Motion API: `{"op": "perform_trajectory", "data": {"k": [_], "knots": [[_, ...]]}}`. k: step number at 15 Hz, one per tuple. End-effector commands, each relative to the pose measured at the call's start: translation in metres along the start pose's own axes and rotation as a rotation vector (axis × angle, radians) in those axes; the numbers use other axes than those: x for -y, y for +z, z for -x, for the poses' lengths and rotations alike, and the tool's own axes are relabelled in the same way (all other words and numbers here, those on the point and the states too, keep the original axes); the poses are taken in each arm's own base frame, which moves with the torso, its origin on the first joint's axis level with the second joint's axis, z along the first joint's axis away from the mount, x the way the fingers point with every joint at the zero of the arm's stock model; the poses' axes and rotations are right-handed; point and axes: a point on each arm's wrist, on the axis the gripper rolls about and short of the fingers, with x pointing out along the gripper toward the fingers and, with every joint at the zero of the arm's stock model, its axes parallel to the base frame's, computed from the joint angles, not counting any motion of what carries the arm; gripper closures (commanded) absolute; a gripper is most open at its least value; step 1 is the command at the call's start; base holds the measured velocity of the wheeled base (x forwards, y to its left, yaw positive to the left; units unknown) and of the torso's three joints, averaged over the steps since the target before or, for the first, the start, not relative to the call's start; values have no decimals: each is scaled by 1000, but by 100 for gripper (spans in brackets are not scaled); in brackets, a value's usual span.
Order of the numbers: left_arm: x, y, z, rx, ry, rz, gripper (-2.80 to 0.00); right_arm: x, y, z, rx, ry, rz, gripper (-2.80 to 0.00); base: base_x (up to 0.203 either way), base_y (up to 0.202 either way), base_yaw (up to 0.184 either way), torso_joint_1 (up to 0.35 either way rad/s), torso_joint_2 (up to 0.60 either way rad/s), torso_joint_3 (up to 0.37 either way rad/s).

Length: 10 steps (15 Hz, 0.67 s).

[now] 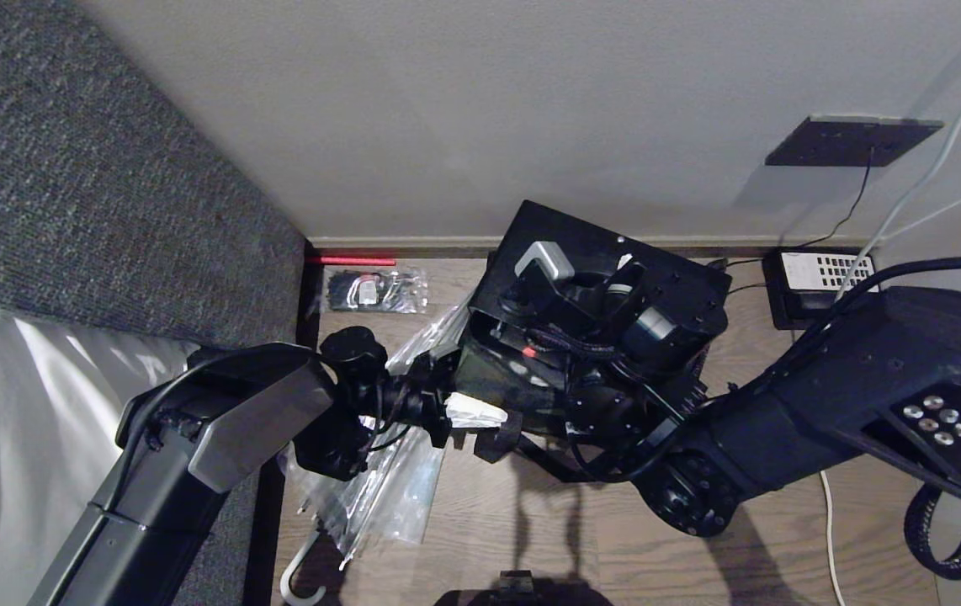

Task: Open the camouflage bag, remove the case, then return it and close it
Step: Lift the black box, then release the handle

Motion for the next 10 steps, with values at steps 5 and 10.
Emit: {"op": "perform_trajectory", "data": {"k": [5, 10], "knots": [[14, -4, 0, -7, -1, -9, 0, 11, 3, 0, -3, -15, -10, 0, 0, 0, 0, 0, 0, 0], [74, -15, 19, 37, 3, -96, 0, 8, 2, 0, -3, -13, 1, 0, 0, 0, 0, 0, 0, 0]]}}
